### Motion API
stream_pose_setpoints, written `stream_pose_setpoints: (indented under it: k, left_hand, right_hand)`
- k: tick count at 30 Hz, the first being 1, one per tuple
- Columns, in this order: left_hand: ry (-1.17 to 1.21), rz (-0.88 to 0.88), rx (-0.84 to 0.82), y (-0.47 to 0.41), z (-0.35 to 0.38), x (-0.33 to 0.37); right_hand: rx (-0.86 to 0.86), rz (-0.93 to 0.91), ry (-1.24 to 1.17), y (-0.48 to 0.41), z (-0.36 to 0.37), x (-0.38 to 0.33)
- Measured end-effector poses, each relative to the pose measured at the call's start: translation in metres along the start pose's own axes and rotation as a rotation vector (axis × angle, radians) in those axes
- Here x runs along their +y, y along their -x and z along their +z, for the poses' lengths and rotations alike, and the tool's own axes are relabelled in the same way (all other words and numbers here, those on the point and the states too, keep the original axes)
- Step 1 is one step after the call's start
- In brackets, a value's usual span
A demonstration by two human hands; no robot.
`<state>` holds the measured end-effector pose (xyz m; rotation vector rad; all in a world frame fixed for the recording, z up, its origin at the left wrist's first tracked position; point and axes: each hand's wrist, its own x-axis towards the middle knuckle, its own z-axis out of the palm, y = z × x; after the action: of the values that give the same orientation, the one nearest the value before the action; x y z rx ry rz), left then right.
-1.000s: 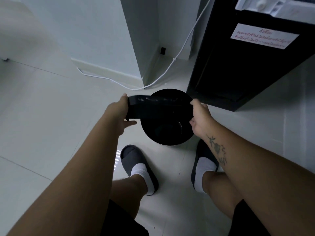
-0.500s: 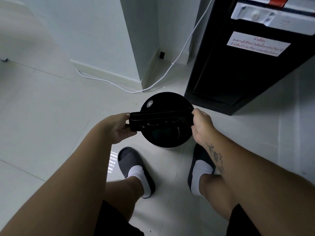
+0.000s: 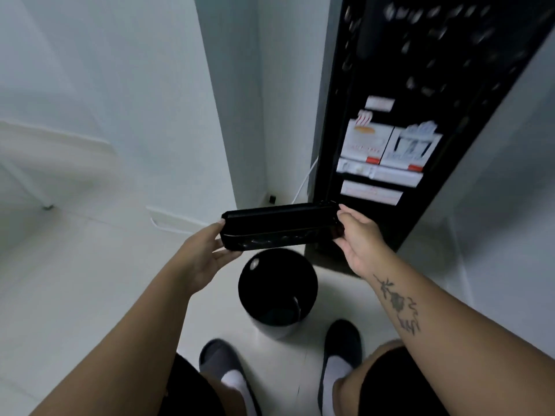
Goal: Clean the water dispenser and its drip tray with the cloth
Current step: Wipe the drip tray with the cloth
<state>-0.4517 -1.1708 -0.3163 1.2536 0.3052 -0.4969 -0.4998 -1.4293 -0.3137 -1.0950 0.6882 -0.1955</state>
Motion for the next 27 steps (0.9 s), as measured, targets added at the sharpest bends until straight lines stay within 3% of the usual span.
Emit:
stream_pose_setpoints:
  k: [7,14,16,19,23,25,27]
  left_hand:
    - [0.068,0.216,-0.15,0.072,0.064,0.118]
    - [0.062,0.477,-0.159,0.1,0.121,0.234]
    - [0.095,0.541,-0.155,0.098,0.13,0.257]
    - [0.171,0.6,-0.142,0.086,0.128,0.275]
    - [0.178,0.595,-0.088,0.059,0.115,0.284]
    - [0.186,0.576,-0.056,0.047,0.111,0.285]
    - [0.193,0.559,-0.035,0.036,0.109,0.287]
  right_hand:
    - [-0.086,-0.233,-0.028,0.055,0.027,-0.141]
    - [-0.174,-0.402,0.054,0.078,0.064,-0.279]
    - [-0.137,-0.509,0.214,0.072,0.078,-0.311]
    - [0.001,-0.816,0.525,0.057,0.098,-0.351]
    - [0.287,-1.282,1.298,0.021,0.12,-0.399]
    - [0.399,-1.323,1.634,0.003,0.133,-0.413]
    - [0.454,-1.241,1.763,-0.015,0.142,-0.424]
